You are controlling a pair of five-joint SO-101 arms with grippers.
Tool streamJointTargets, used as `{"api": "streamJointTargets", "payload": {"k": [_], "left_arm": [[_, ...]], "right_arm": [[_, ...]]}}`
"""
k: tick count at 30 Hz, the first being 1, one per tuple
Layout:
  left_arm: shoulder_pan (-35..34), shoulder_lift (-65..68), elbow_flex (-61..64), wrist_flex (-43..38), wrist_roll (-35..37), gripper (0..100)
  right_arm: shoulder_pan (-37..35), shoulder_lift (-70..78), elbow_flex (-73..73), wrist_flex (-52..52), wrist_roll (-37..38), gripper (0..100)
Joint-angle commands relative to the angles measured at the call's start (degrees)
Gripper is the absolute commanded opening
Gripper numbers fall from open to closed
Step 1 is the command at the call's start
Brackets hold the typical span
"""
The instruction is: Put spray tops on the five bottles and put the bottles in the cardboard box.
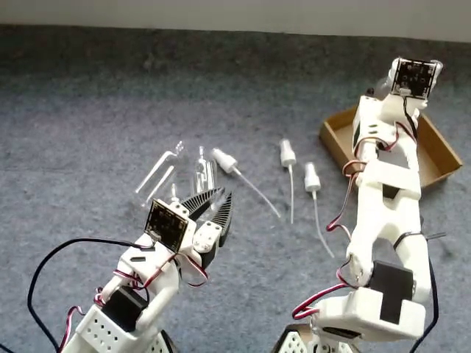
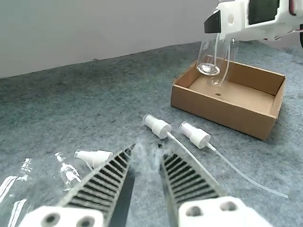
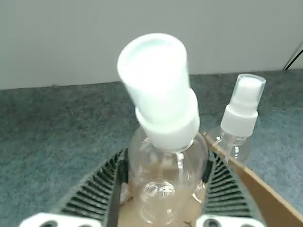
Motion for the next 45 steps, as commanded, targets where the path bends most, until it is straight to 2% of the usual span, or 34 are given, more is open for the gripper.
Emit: {"api": "streamJointTargets", "payload": {"k": [1, 11, 16, 19, 45], "left_arm": [[-0.7, -0.1, 1.2, 0.2, -0.4, 1], [-0.7, -0.1, 1.2, 0.2, -0.4, 1], [-0.7, -0.1, 1.2, 0.2, -0.4, 1], [-0.7, -0.1, 1.2, 0.2, -0.4, 1], [-0.7, -0.1, 1.2, 0.2, -0.4, 1]], "right_arm": [[0.7, 0.9, -1.0, -2.1, 0.3, 13.8], [0.7, 9.3, -1.5, -2.4, 0.3, 13.8], [0.7, 10.1, -1.2, -11.0, 0.5, 13.8], [0.7, 10.2, -1.1, -12.8, 0.4, 13.8], [-1.2, 10.3, -1.3, -12.4, 0.3, 13.8]]}}
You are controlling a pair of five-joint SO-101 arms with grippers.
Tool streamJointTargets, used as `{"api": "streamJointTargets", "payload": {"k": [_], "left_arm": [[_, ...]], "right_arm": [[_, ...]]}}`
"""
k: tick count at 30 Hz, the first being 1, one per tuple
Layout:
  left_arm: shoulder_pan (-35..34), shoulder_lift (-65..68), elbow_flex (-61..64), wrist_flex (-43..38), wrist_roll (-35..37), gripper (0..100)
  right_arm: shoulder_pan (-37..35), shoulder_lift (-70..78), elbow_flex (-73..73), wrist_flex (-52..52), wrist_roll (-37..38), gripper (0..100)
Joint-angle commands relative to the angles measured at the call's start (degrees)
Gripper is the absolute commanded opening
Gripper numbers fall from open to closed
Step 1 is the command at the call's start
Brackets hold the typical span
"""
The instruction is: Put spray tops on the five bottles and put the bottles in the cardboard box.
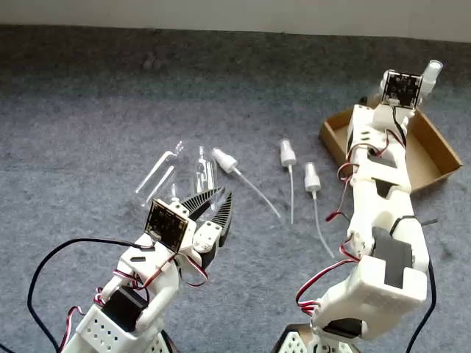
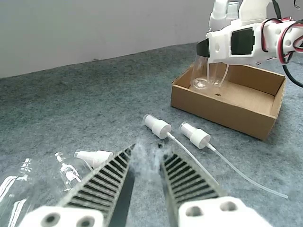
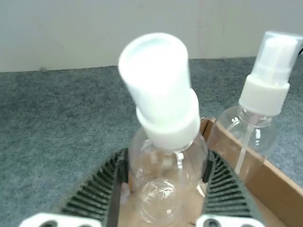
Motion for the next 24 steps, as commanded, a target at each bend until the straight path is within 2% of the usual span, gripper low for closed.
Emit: {"api": "streamJointTargets", "payload": {"k": [1, 15, 24], "left_arm": [[-0.7, -0.1, 1.2, 0.2, -0.4, 1], [-0.7, -0.1, 1.2, 0.2, -0.4, 1], [-0.7, -0.1, 1.2, 0.2, -0.4, 1]], "right_arm": [[-1.5, -0.9, -1.3, -1.3, 0.3, 13.8], [-2.1, -0.7, -1.0, -1.3, 0.6, 13.8], [-1.5, 6.5, -1.5, -1.7, 0.4, 13.8]]}}
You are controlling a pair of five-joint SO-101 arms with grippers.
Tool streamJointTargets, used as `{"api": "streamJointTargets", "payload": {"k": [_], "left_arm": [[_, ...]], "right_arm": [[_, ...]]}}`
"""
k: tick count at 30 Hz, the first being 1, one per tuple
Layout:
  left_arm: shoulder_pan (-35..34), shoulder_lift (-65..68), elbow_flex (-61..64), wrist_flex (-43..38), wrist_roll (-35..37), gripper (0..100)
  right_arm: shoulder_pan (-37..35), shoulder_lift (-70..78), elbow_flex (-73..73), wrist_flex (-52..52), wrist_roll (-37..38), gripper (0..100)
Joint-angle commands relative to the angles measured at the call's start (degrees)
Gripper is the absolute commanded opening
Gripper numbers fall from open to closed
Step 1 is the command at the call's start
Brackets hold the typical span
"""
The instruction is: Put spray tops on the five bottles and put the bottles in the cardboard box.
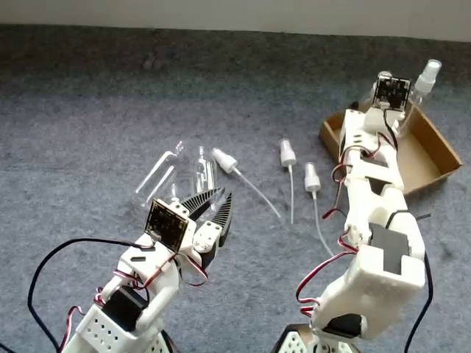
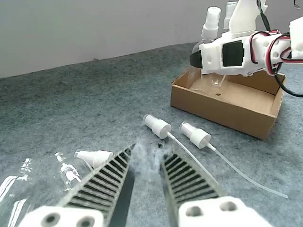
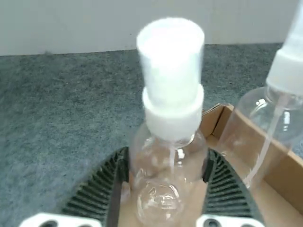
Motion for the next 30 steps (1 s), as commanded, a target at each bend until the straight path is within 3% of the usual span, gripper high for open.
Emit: {"api": "streamJointTargets", "payload": {"k": [1, 11, 17, 30], "left_arm": [[-0.7, -0.1, 1.2, 0.2, -0.4, 1], [-0.7, -0.1, 1.2, 0.2, -0.4, 1], [-0.7, -0.1, 1.2, 0.2, -0.4, 1], [-0.7, -0.1, 1.2, 0.2, -0.4, 1]], "right_arm": [[-0.2, 0.3, -1.0, -0.4, 0.4, 13.8], [-0.3, 0.3, -0.8, -0.3, 0.7, 14.4], [-0.2, 0.3, -0.7, -0.1, 0.7, 21.4], [-0.1, 0.2, -0.9, 0.0, 0.7, 21.7]]}}
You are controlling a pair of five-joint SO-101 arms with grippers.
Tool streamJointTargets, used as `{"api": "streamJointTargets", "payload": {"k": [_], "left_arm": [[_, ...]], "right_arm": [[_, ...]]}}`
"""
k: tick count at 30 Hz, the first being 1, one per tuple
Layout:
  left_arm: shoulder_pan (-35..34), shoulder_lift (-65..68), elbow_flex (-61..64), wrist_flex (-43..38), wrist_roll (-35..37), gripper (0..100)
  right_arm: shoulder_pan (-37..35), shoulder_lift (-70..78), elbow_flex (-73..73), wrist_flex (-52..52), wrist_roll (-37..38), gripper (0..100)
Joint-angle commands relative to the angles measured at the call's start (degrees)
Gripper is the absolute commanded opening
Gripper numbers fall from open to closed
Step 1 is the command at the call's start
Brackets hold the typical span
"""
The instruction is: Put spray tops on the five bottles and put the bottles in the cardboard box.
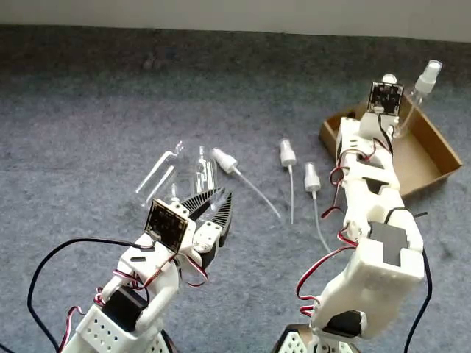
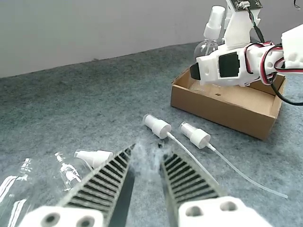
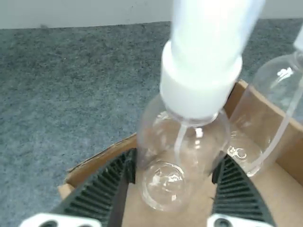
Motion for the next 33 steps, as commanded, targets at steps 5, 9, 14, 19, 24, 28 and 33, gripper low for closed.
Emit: {"api": "streamJointTargets", "payload": {"k": [5, 9, 14, 19, 24, 28, 33], "left_arm": [[-0.7, -0.1, 1.2, 0.2, -0.4, 1], [-0.7, -0.1, 1.2, 1.3, -0.4, 1], [-0.7, -0.1, 1.2, 1.3, -0.4, 1], [-0.7, -0.1, 1.2, 1.3, -0.4, 1], [-0.7, -0.1, 1.2, 1.3, -0.4, 1], [-0.7, -0.1, 1.2, 1.4, -0.4, 1], [-3.1, -0.4, 1.2, 1.4, -0.4, 1]], "right_arm": [[0.0, -5.9, -0.8, -0.4, 0.7, 23.9], [0.0, -10.2, -0.7, 3.6, 0.7, 27.1], [0.0, -12.4, -0.8, 6.5, 0.7, 27.3], [-0.3, -13.9, -1.0, 9.5, 0.7, 27.4], [-0.3, -17.7, -1.3, 18.9, 0.7, 27.4], [-0.2, -23.3, -1.2, 23.2, 0.7, 27.4], [0.0, -30.9, -1.3, 29.8, 0.7, 27.4]]}}
